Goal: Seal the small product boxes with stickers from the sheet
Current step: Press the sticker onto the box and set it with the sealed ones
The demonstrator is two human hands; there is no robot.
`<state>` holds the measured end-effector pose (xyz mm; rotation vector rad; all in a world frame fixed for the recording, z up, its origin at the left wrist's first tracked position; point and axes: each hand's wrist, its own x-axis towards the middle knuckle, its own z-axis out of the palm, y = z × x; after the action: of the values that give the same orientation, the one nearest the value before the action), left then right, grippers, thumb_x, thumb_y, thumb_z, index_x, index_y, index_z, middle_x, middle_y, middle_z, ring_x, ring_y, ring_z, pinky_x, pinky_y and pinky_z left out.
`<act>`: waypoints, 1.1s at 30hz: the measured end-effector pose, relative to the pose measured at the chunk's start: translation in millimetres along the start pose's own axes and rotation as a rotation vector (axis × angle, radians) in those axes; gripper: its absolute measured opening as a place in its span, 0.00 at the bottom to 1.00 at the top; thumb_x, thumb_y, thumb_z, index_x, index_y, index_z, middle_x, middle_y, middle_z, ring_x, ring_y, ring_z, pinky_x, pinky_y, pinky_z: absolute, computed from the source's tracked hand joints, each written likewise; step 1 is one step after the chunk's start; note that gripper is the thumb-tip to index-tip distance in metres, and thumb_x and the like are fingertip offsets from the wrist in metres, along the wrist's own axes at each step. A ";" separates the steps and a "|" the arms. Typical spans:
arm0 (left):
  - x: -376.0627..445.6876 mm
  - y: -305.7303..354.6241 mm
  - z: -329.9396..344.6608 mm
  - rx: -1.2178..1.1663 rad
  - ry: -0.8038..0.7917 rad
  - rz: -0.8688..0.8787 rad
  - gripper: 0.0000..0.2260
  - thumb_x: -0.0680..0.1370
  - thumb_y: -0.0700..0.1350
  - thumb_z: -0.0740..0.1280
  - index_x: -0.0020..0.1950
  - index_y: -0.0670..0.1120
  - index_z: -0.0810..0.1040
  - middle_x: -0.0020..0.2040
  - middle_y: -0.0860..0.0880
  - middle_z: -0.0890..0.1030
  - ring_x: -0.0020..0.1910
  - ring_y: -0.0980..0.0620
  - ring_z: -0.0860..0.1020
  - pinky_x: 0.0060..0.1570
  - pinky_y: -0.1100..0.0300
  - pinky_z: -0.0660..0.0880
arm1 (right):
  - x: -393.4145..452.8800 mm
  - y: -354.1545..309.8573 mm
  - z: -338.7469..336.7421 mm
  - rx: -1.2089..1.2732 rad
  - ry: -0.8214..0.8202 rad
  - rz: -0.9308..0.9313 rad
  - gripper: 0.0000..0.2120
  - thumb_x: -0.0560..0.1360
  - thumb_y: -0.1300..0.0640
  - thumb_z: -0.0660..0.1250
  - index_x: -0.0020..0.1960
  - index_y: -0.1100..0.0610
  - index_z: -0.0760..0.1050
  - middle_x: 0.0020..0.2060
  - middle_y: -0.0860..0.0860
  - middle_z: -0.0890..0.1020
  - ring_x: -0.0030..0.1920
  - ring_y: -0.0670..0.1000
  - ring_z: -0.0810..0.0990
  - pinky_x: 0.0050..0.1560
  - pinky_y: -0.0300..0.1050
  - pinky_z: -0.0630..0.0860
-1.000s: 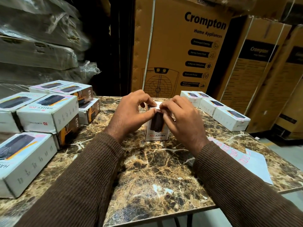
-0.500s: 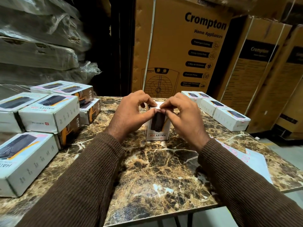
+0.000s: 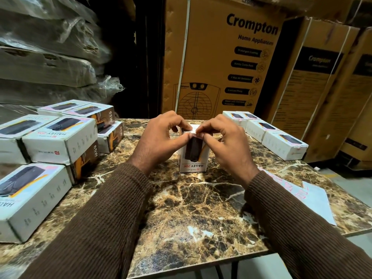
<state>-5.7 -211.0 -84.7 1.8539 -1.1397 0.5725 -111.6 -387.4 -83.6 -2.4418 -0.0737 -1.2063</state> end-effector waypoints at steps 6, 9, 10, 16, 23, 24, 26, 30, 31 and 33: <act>-0.5 -1.7 0.0 -0.008 0.018 0.008 0.05 0.77 0.47 0.77 0.52 0.49 0.86 0.48 0.58 0.81 0.50 0.61 0.77 0.46 0.74 0.67 | -1.7 4.3 -3.6 0.076 -0.008 0.027 0.06 0.79 0.56 0.73 0.55 0.52 0.84 0.49 0.45 0.82 0.53 0.45 0.81 0.56 0.53 0.82; -0.9 -2.3 -0.4 -0.009 0.041 0.013 0.06 0.77 0.46 0.77 0.53 0.49 0.86 0.49 0.57 0.82 0.50 0.63 0.78 0.47 0.76 0.68 | -1.7 6.8 0.0 0.079 0.010 0.006 0.07 0.78 0.60 0.72 0.54 0.53 0.84 0.49 0.45 0.82 0.53 0.46 0.81 0.56 0.55 0.81; -1.2 -2.6 -0.1 -0.008 0.045 0.013 0.07 0.77 0.47 0.77 0.54 0.49 0.86 0.49 0.57 0.83 0.50 0.63 0.79 0.47 0.75 0.68 | -2.1 7.8 1.1 0.092 0.018 0.003 0.07 0.79 0.62 0.72 0.55 0.53 0.84 0.50 0.45 0.83 0.54 0.46 0.81 0.57 0.55 0.81; -5.0 -2.2 3.3 -0.008 0.063 -0.031 0.13 0.77 0.45 0.77 0.61 0.47 0.83 0.58 0.53 0.82 0.53 0.58 0.81 0.50 0.61 0.80 | -4.8 14.9 0.9 0.258 0.112 0.058 0.08 0.79 0.63 0.71 0.57 0.56 0.80 0.56 0.49 0.80 0.59 0.43 0.79 0.54 0.40 0.83; -14.9 -10.1 18.5 -0.037 0.022 -0.365 0.08 0.78 0.45 0.76 0.49 0.47 0.77 0.48 0.53 0.82 0.48 0.57 0.82 0.46 0.58 0.83 | -17.9 29.9 10.3 0.295 -0.173 0.352 0.06 0.78 0.59 0.72 0.51 0.53 0.76 0.53 0.49 0.81 0.53 0.48 0.82 0.53 0.47 0.82; -16.3 -9.9 20.9 -0.016 0.007 -0.375 0.07 0.79 0.46 0.75 0.47 0.46 0.78 0.48 0.54 0.83 0.48 0.58 0.82 0.48 0.56 0.83 | -19.2 29.9 11.2 0.275 -0.192 0.364 0.06 0.78 0.60 0.73 0.51 0.52 0.76 0.53 0.49 0.81 0.53 0.47 0.81 0.52 0.45 0.80; -17.3 -8.0 24.0 -0.029 0.003 -0.388 0.07 0.79 0.46 0.75 0.45 0.46 0.80 0.46 0.54 0.84 0.48 0.58 0.82 0.48 0.54 0.84 | -19.3 29.2 10.6 0.276 -0.182 0.375 0.06 0.79 0.60 0.72 0.51 0.52 0.77 0.54 0.49 0.81 0.53 0.46 0.81 0.50 0.42 0.80; -16.2 2.6 25.0 -0.127 0.038 -0.408 0.04 0.80 0.45 0.74 0.49 0.48 0.79 0.49 0.52 0.84 0.50 0.55 0.83 0.46 0.55 0.85 | -18.2 29.5 4.9 0.464 -0.142 0.435 0.06 0.81 0.61 0.70 0.56 0.52 0.80 0.56 0.48 0.82 0.56 0.48 0.82 0.50 0.47 0.85; -16.2 5.2 25.1 -0.156 0.047 -0.413 0.04 0.80 0.44 0.74 0.51 0.48 0.79 0.50 0.52 0.84 0.51 0.55 0.83 0.45 0.56 0.85 | -17.9 29.2 3.7 0.501 -0.132 0.453 0.07 0.81 0.60 0.69 0.57 0.52 0.81 0.56 0.48 0.82 0.57 0.48 0.82 0.50 0.48 0.86; -16.7 7.7 25.5 -0.168 0.050 -0.414 0.04 0.81 0.45 0.73 0.53 0.48 0.80 0.51 0.52 0.84 0.51 0.56 0.83 0.44 0.56 0.85 | -17.4 29.4 2.3 0.530 -0.115 0.478 0.09 0.82 0.60 0.68 0.61 0.53 0.82 0.57 0.48 0.82 0.59 0.48 0.81 0.51 0.48 0.86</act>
<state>-21.8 -226.4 -107.0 1.8461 -0.7161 0.2755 -114.1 -411.0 -108.2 -1.9108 0.1349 -0.7200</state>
